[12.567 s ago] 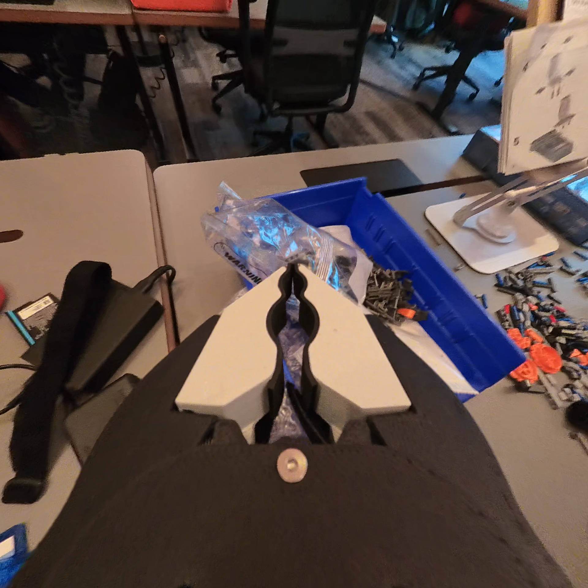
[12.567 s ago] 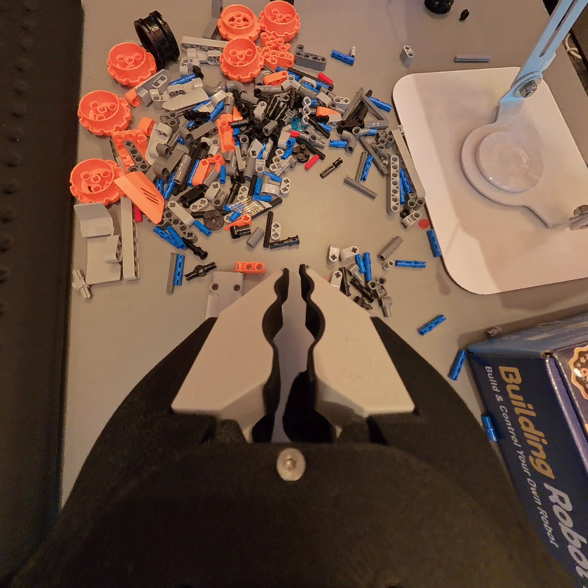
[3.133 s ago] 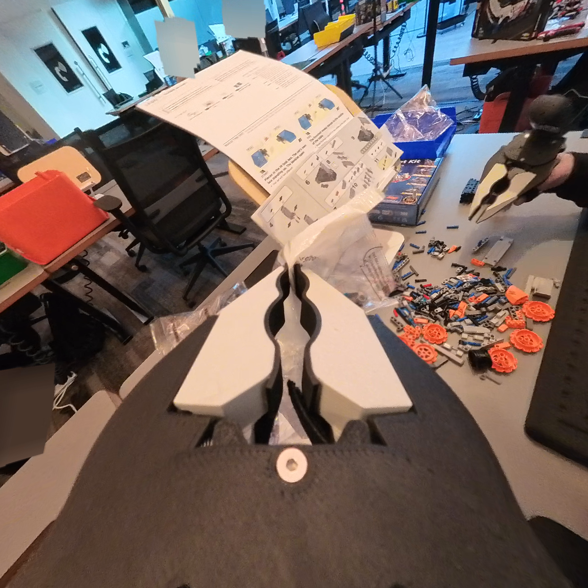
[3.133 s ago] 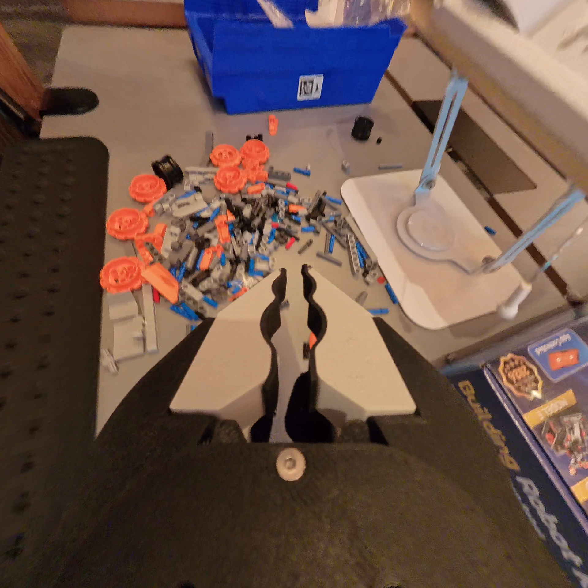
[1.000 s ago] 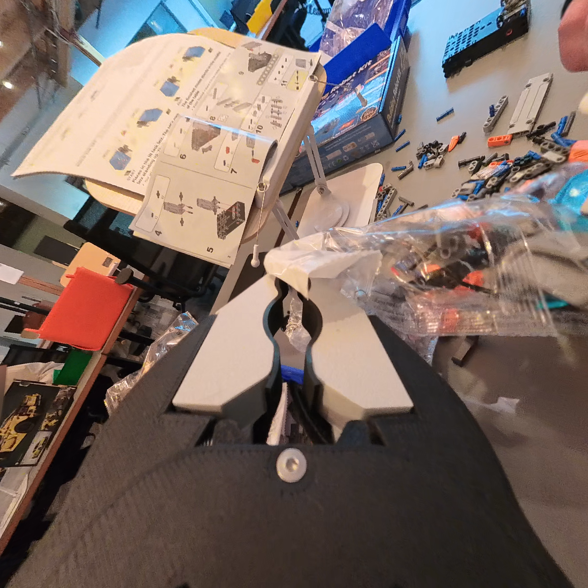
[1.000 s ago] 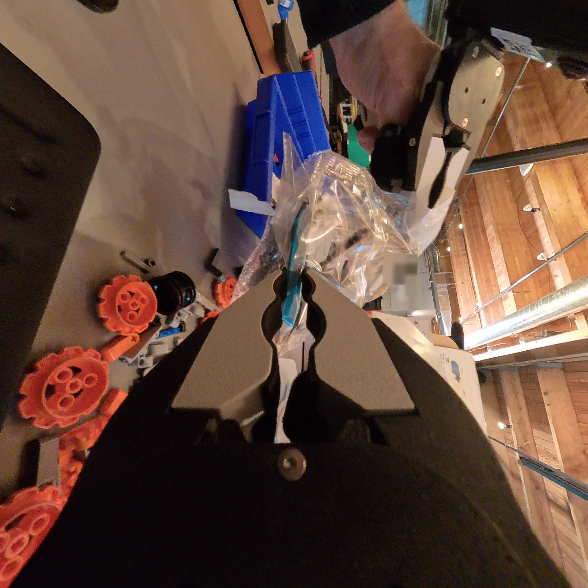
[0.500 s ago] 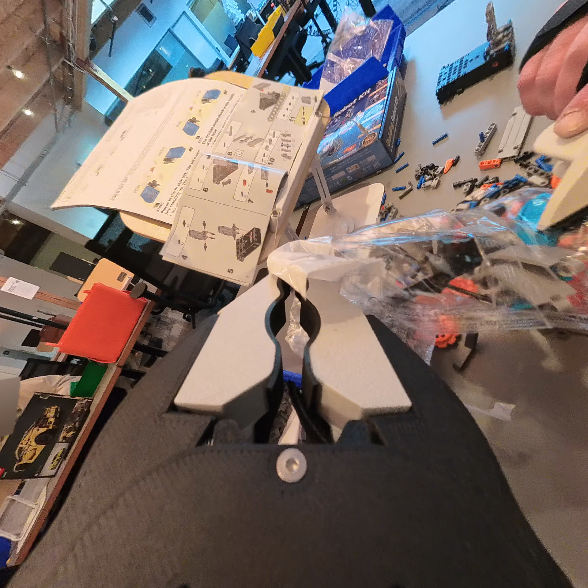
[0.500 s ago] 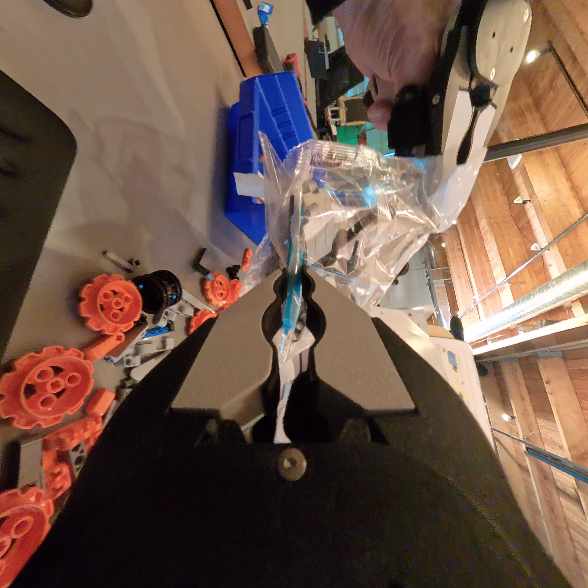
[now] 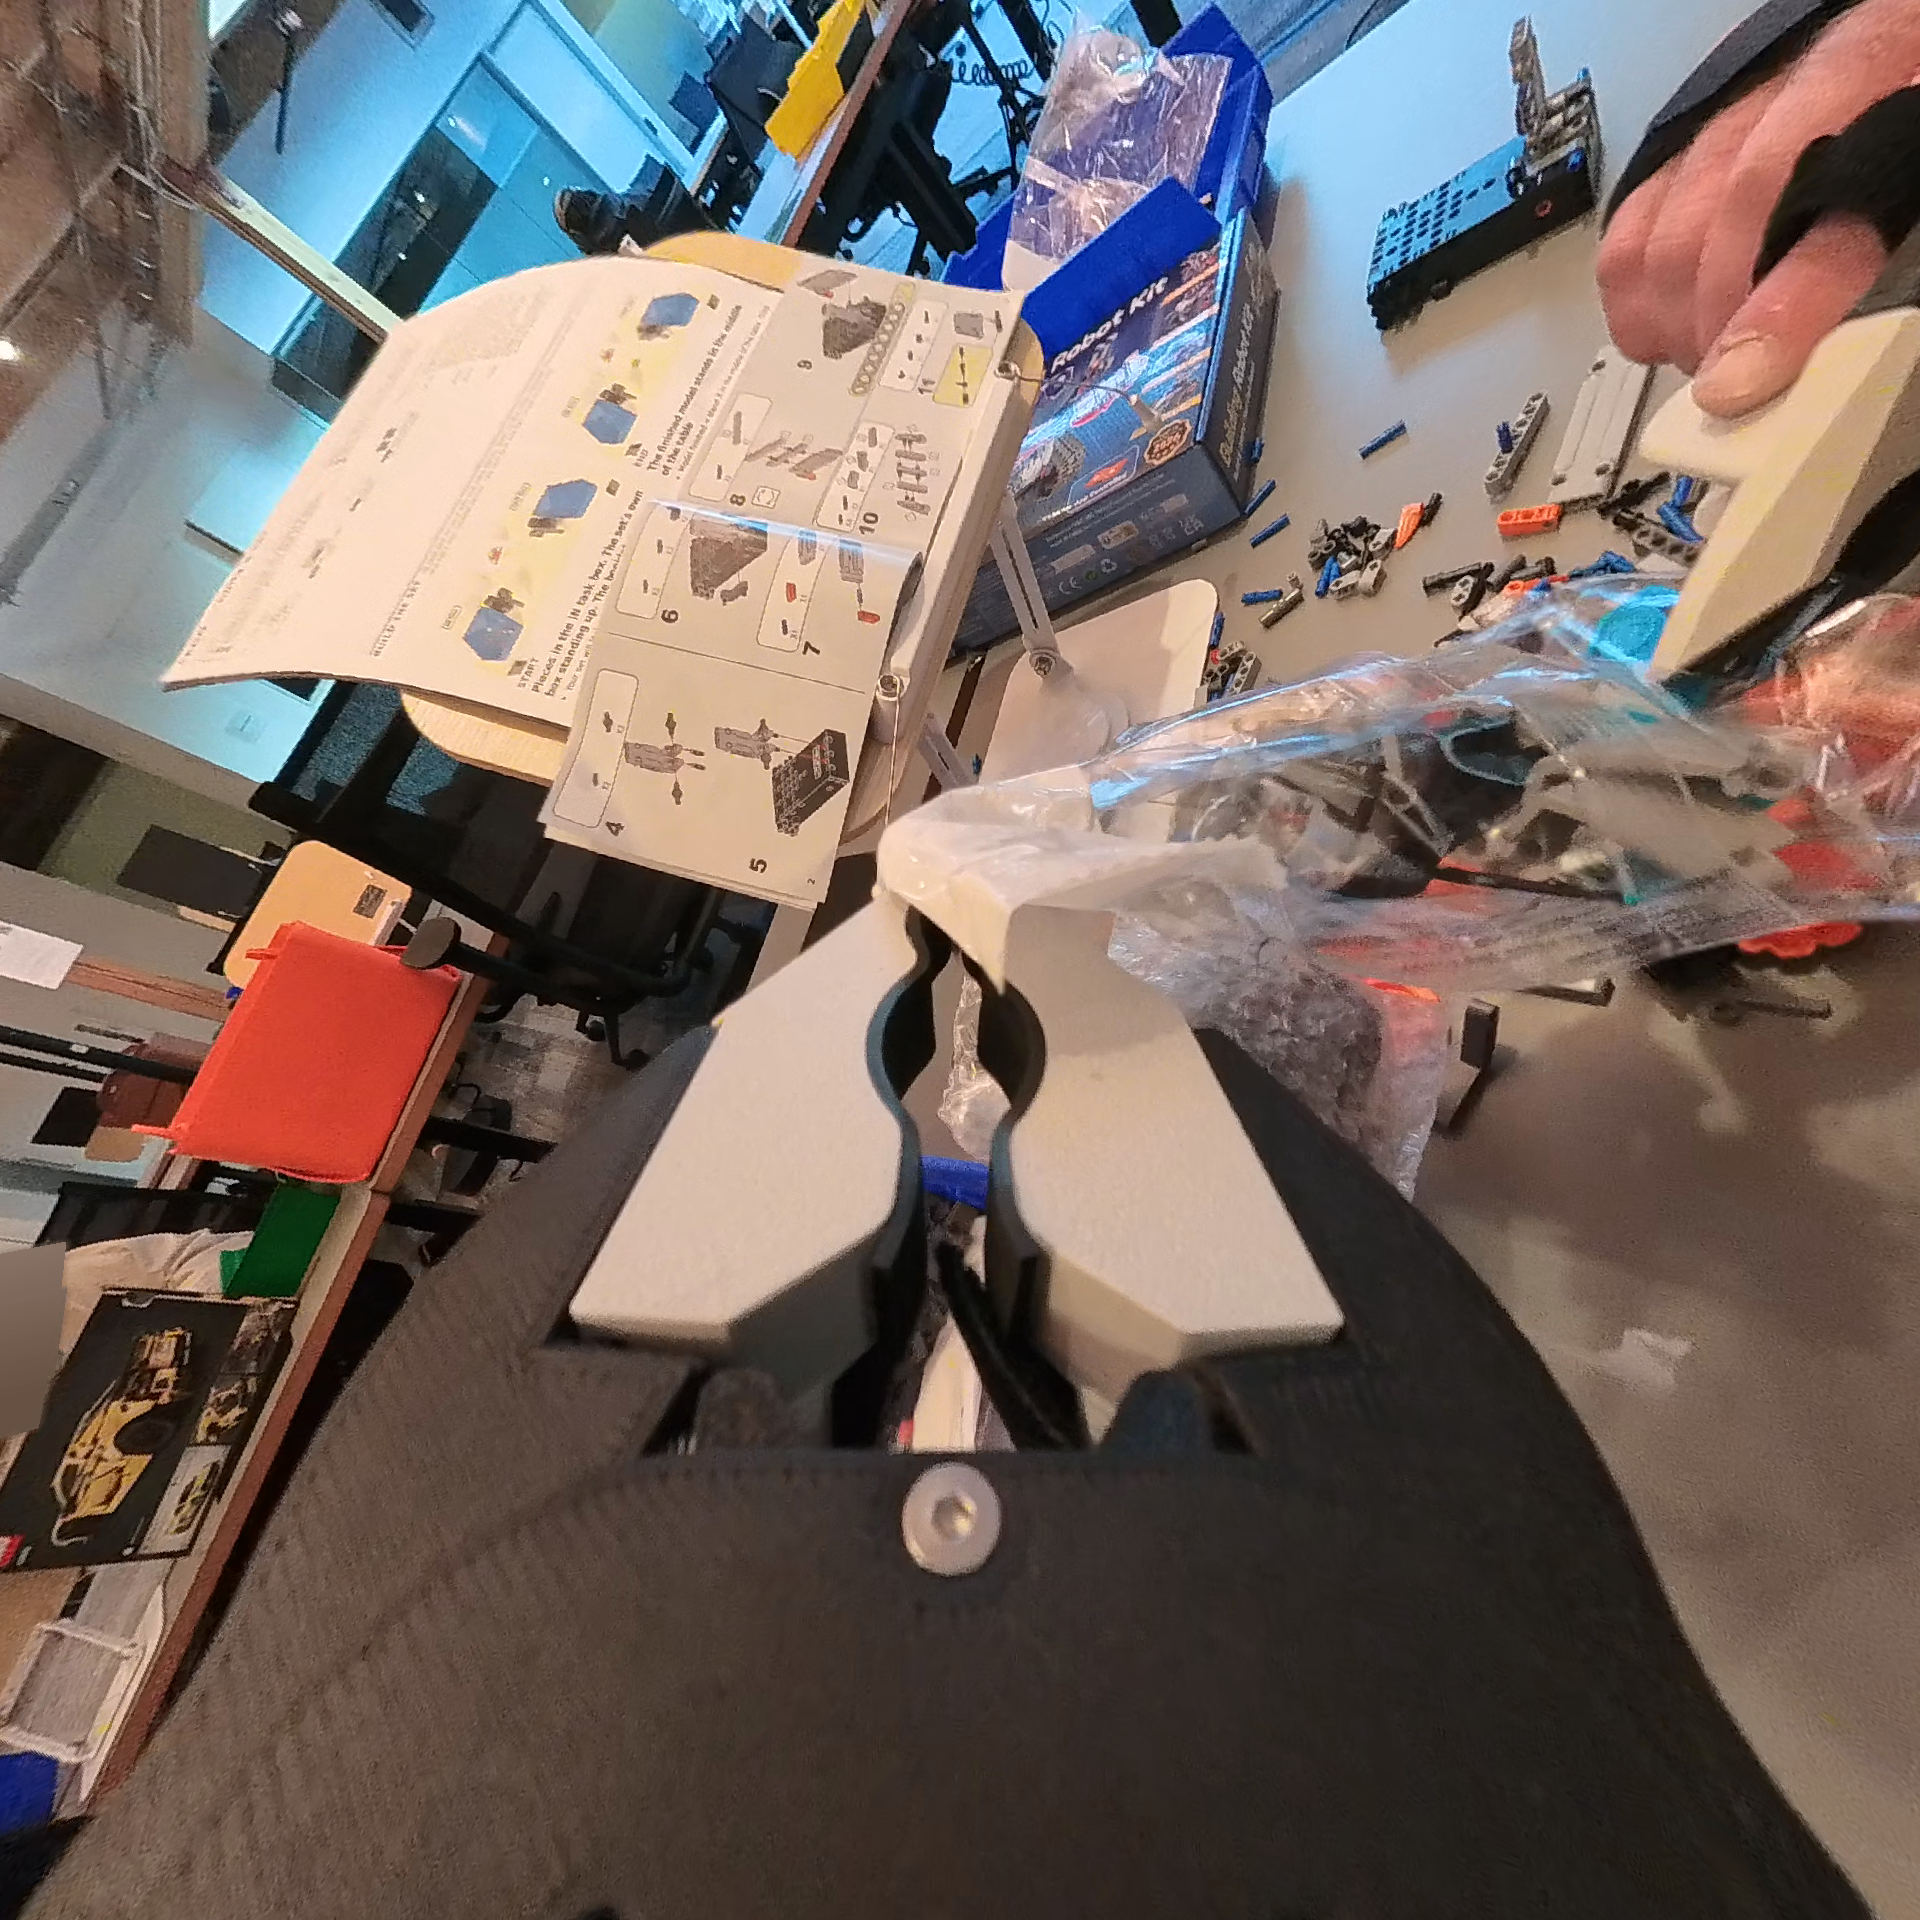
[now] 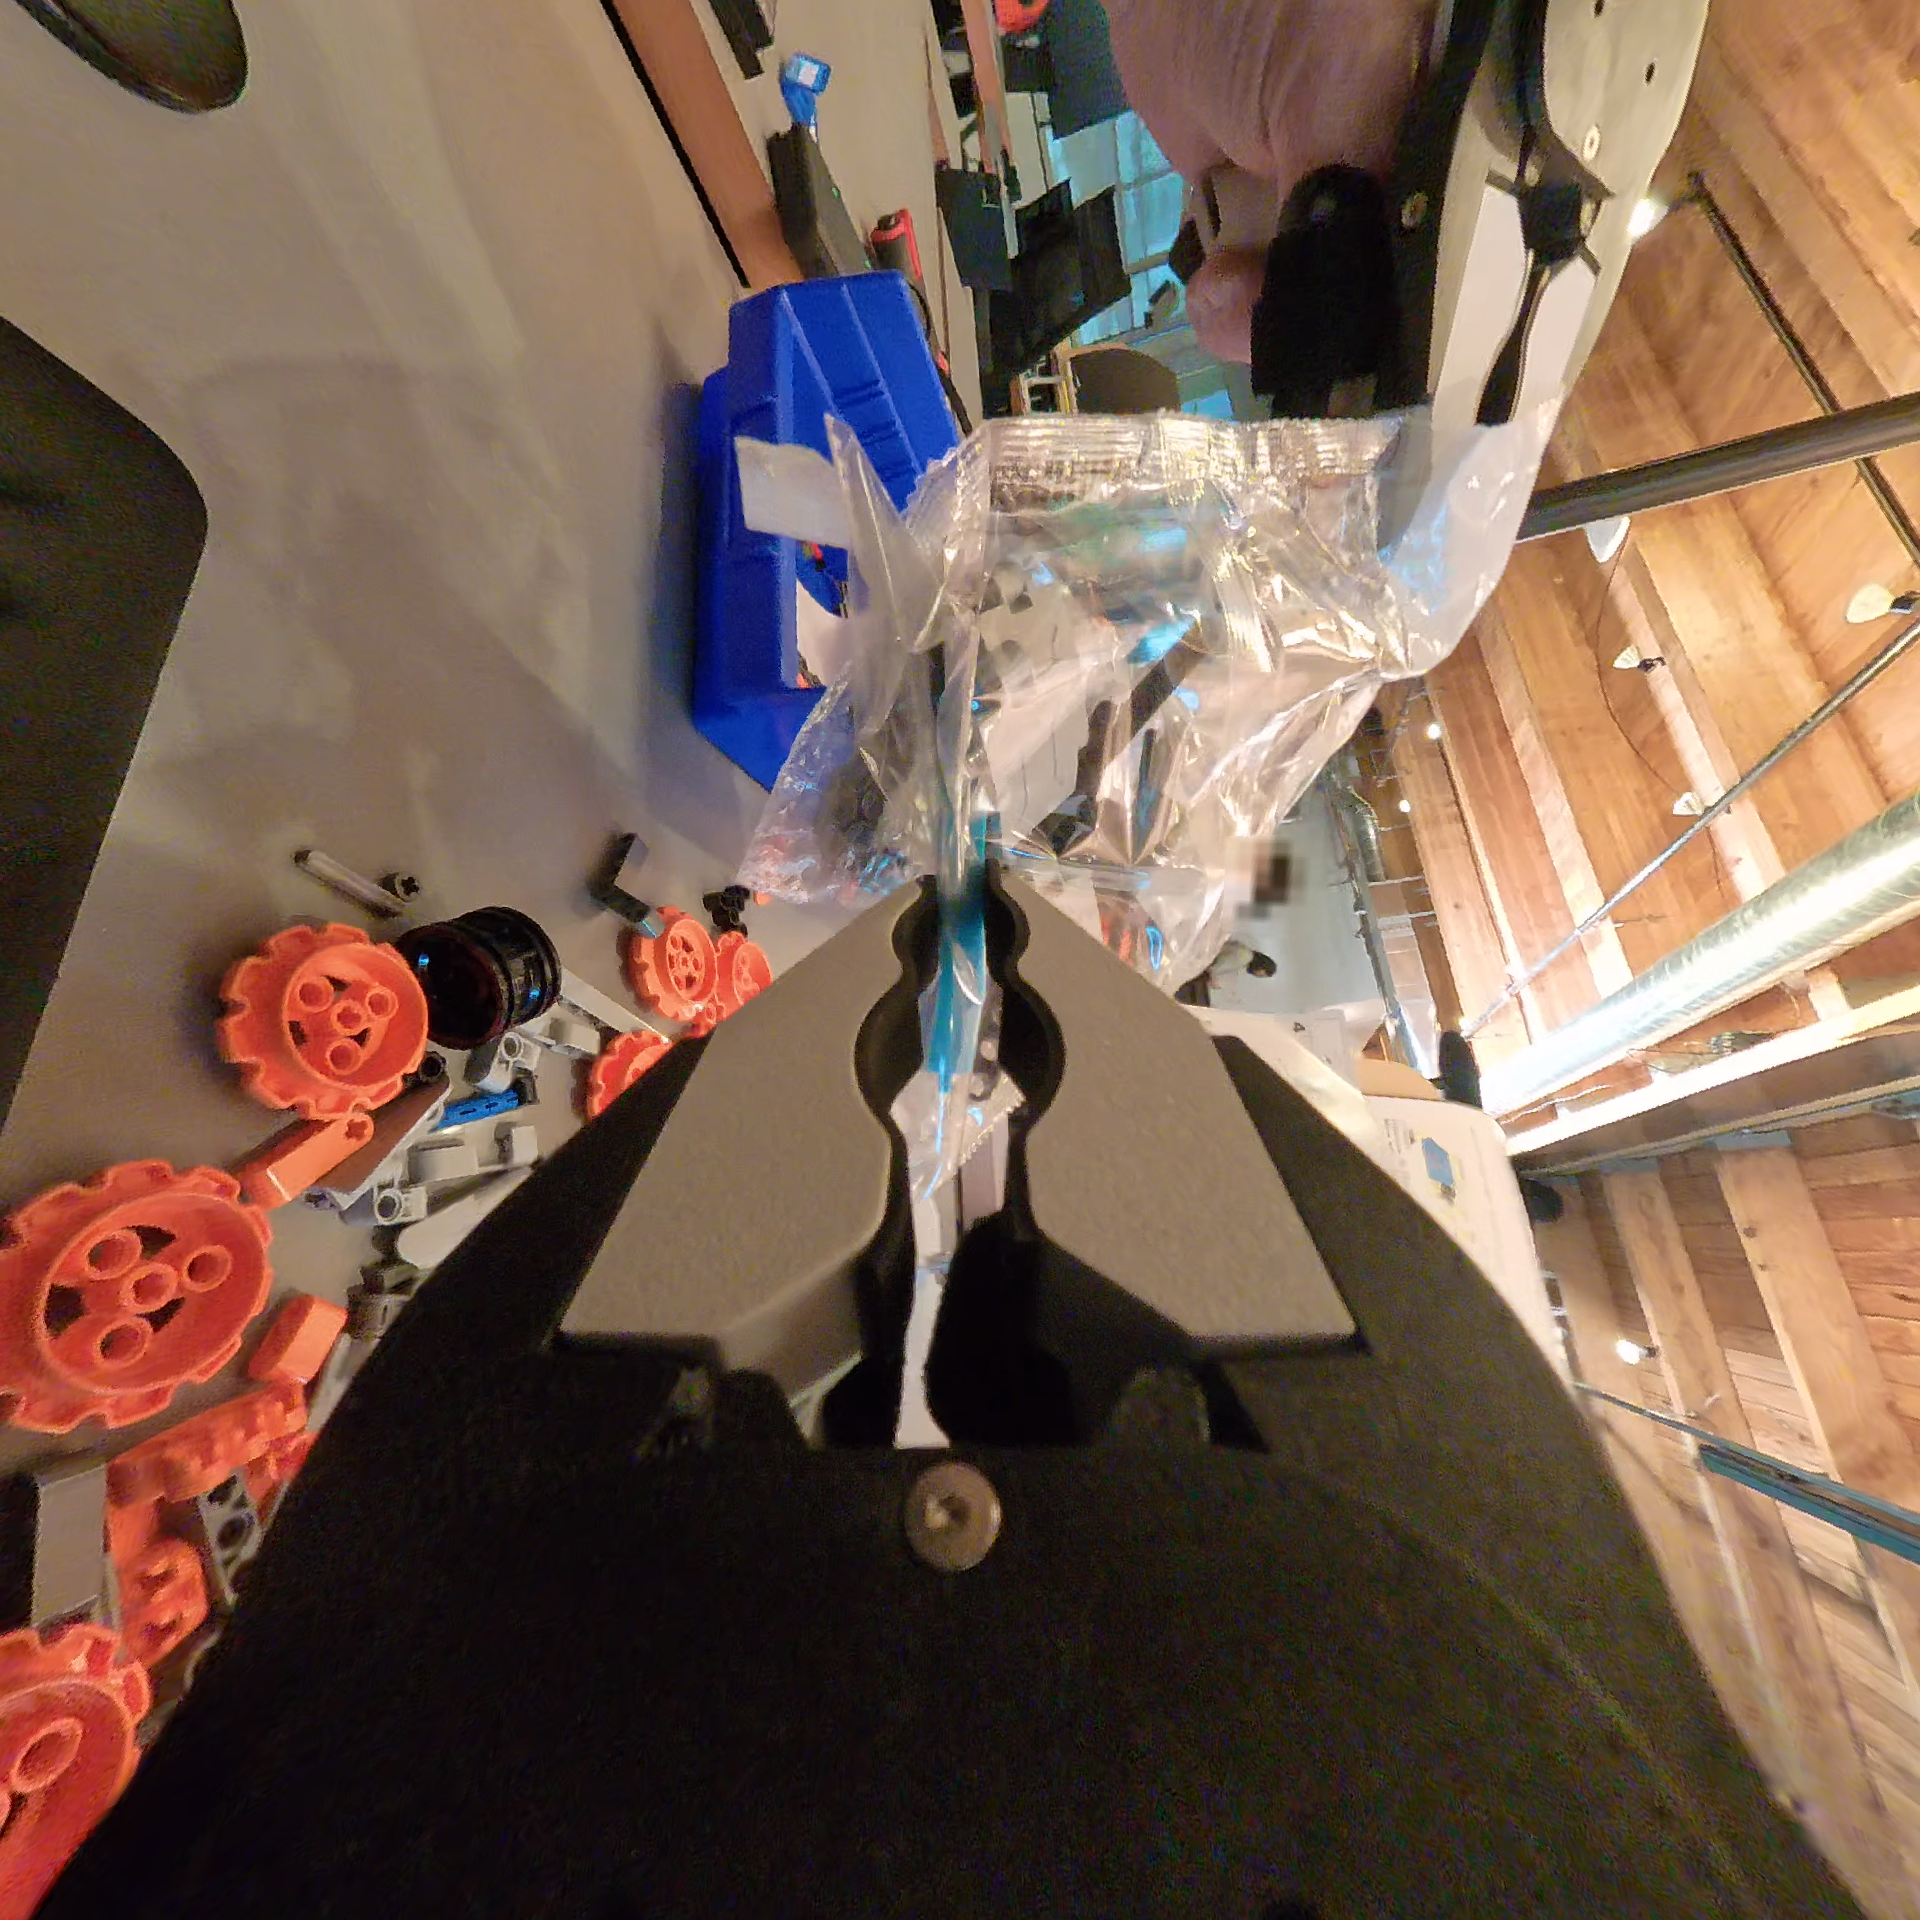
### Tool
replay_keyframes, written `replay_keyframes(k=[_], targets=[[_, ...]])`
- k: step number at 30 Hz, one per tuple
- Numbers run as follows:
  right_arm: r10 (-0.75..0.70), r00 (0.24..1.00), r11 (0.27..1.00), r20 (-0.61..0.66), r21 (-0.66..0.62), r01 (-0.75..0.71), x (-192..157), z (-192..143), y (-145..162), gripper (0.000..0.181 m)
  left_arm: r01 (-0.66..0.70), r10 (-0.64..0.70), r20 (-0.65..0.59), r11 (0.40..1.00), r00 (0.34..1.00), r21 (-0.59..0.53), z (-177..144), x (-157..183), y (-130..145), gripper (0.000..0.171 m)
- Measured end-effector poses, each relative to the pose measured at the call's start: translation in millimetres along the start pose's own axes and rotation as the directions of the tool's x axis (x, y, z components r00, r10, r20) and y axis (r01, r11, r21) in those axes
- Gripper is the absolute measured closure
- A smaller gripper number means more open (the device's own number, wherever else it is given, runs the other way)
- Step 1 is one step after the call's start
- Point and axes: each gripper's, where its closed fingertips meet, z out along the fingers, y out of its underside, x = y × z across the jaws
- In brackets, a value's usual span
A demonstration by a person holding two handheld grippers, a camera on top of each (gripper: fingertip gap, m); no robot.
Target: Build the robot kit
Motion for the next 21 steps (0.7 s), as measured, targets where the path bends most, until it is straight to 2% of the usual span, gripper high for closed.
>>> replay_keyframes(k=[5,8,11,14,16,17,21], targets=[[0.197,0.979,0.978,0.054,0.065,-0.2,5.6,-1.9,5.3,0.175,-0.004,0.003,-0.028,0.999,1.0,-0.043,-10.4,0.0,-2.2,0.171],[0.426,0.894,0.887,0.143,0.129,-0.443,16.3,-5.9,9.6,0.175,0.035,-0.044,-0.079,0.993,0.996,-0.117,-15.7,0.8,2.9,0.171],[0.653,0.719,0.698,0.241,0.178,-0.694,36.6,-11.5,20.0,0.175,0.086,-0.119,-0.147,0.974,0.982,-0.211,-22.9,1.5,8.9,0.171],[0.818,0.458,0.418,0.349,0.186,-0.889,57.6,-14.8,39.6,0.175,0.118,-0.181,-0.215,0.954,0.96,-0.275,-28.3,3.1,8.9,0.171],[0.867,0.269,0.229,0.419,0.143,-0.963,63.0,-12.5,54.3,0.174,0.139,-0.223,-0.26,0.942,0.939,-0.306,-28.3,6.9,5.4,0.171],[0.874,0.194,0.158,0.446,0.115,-0.981,62.5,-10.7,60.4,0.174,0.14,-0.238,-0.279,0.933,0.93,-0.331,-28.1,9.5,5.7,0.171],[0.863,0.014,-0.003,0.505,0.031,-1.0,55.3,-5.0,71.3,0.174,0.165,-0.311,-0.318,0.896,0.896,-0.412,-25.1,17.6,9.0,0.171]])
